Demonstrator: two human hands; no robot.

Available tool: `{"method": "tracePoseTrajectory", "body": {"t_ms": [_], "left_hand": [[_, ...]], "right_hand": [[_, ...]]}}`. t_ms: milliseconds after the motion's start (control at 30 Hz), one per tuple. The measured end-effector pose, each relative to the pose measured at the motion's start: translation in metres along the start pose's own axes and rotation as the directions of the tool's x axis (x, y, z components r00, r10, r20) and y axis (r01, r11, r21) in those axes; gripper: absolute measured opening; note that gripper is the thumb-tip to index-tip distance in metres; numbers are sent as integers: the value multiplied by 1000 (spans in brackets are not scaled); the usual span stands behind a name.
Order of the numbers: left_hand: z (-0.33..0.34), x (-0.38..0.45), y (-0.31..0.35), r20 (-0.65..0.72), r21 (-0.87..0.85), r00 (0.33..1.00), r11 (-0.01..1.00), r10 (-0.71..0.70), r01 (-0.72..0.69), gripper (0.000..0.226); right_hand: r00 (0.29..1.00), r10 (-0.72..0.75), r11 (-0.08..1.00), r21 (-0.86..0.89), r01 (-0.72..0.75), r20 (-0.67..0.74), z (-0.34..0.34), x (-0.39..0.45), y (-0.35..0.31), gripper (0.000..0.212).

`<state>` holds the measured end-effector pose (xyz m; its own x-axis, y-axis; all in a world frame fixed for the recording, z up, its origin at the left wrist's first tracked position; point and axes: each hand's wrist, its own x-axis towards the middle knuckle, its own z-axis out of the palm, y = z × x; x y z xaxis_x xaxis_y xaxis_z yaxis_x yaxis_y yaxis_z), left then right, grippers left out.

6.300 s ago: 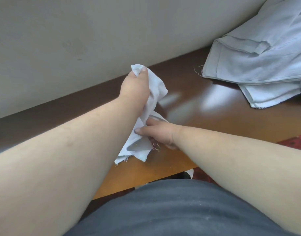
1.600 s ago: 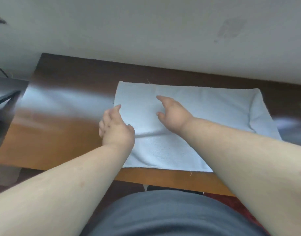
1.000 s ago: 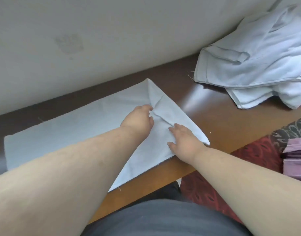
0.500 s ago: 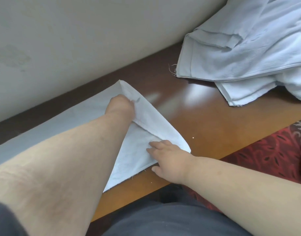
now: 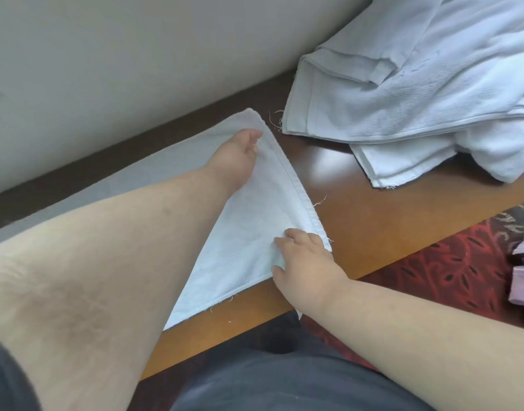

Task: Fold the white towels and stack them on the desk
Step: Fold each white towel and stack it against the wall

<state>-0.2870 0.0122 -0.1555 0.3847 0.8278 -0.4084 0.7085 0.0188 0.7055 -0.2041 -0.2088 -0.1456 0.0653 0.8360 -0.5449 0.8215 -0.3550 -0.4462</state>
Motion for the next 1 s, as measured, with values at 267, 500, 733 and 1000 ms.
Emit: {"method": "tracePoseTrajectory", "body": {"t_ms": [267, 500, 733, 1000], "left_hand": [[-18, -77, -54, -315, 493, 947, 864, 67, 103, 35], [-50, -147, -131, -292, 439, 947, 861, -133, 256, 25], [-93, -211, -193, -318, 255, 948, 959, -35, 121, 27], [-207, -256, -326, -537, 318, 838, 896, -99, 309, 41]], "right_hand": [[994, -99, 959, -272, 81, -55, -10, 12, 4, 41], [991, -128, 910, -400, 108, -23, 6, 29, -45, 30], [934, -358, 884, -314, 345, 18, 57, 44, -157, 40], [711, -685, 630, -361, 688, 160, 165, 11, -279, 34]]}}
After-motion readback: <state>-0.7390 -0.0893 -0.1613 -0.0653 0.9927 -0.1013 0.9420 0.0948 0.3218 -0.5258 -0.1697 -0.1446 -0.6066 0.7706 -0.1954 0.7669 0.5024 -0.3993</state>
